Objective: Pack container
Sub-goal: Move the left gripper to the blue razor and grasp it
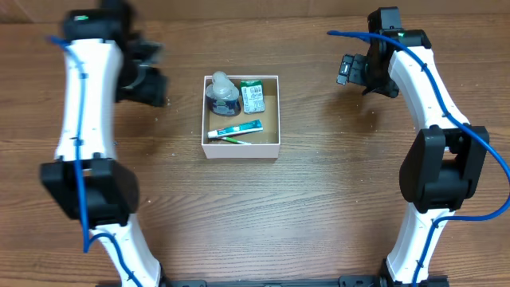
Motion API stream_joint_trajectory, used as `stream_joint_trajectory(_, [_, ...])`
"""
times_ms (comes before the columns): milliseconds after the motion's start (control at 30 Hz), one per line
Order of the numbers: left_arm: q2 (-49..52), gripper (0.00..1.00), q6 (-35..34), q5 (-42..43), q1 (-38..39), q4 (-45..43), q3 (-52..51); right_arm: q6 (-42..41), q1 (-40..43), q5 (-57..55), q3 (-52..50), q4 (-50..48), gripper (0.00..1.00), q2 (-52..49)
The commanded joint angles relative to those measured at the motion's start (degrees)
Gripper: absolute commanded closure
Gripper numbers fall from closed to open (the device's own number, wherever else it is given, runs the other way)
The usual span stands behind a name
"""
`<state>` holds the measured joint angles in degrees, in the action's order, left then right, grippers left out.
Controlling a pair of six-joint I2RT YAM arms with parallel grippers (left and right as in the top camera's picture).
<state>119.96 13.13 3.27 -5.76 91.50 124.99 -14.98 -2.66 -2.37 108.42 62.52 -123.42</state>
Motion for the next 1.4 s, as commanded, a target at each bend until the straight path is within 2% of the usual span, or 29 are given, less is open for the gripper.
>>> stream_joint_trajectory(0, [-1.92, 0.27, -8.90, 2.82, -7.96, -0.50, -0.50, 0.02, 0.07, -0.55, 1.18, -0.35, 0.00, -0.24])
stream_joint_trajectory(100, [-1.92, 0.27, -11.45, 2.47, -12.02, -3.15, -2.82, 0.02, 0.07, -0.55, 1.18, -0.33, 0.00, -0.24])
stream_joint_trajectory(233, [-1.92, 0.25, -13.31, 2.01, -14.62, -11.30, -11.80, 0.02, 0.07, -0.55, 1.18, -0.35, 0.00, -0.24])
stream_joint_trajectory(467, [-1.90, 0.18, -14.38, 0.31, -16.39, -25.16, -25.20, 0.02, 0.07, -0.55, 1.18, -0.35, 0.00, -0.24])
stream_joint_trajectory(600, [-1.90, 0.08, -14.40, -2.25, -16.46, -32.83, -30.47, 0.02, 0.07, -0.55, 1.18, -0.35, 0.00, -0.24])
stream_joint_trajectory(767, [-1.88, 0.05, -14.40, -2.25, -16.46, -39.52, -35.56, 0.02, 0.07, -0.55, 1.18, -0.35, 0.00, -0.24])
stream_joint_trajectory(867, [-1.88, 0.07, -14.40, -2.23, -16.46, -43.10, -38.75, 0.02, 0.07, -0.55, 1.18, -0.35, 0.00, -0.24])
stream_joint_trajectory(1100, [-1.84, 0.20, -14.43, -2.23, -16.46, -50.84, -44.13, 0.02, 0.07, -0.55, 1.18, -0.35, 0.00, -0.24])
stream_joint_trajectory(1167, [-1.66, 0.26, -14.43, -2.23, -16.46, -52.68, -45.13, 0.02, 0.07, -0.55, 1.18, -0.35, 0.00, -0.24])
stream_joint_trajectory(1267, [-1.44, 0.49, -14.47, -2.23, -16.46, -54.58, -46.16, 0.02, 0.07, -0.55, 1.18, -0.35, 0.00, -0.24])
stream_joint_trajectory(1367, [-1.44, 0.82, -14.49, -2.23, -16.46, -55.63, -46.23, 0.02, 0.07, -0.55, 1.18, -0.35, 0.00, -0.24])
